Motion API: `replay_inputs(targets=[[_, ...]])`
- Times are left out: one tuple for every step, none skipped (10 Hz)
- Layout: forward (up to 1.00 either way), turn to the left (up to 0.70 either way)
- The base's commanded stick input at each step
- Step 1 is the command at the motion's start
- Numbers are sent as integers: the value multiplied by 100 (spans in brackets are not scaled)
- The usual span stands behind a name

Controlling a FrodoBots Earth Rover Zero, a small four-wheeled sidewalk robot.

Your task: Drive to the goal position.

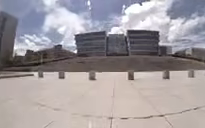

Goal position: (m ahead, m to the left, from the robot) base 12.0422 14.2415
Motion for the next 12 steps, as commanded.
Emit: replay_inputs(targets=[[70,0],[70,0],[70,0],[70,0],[70,0],[70,0],[70,0],[70,0],[70,0],[70,0],[70,0],[70,0]])
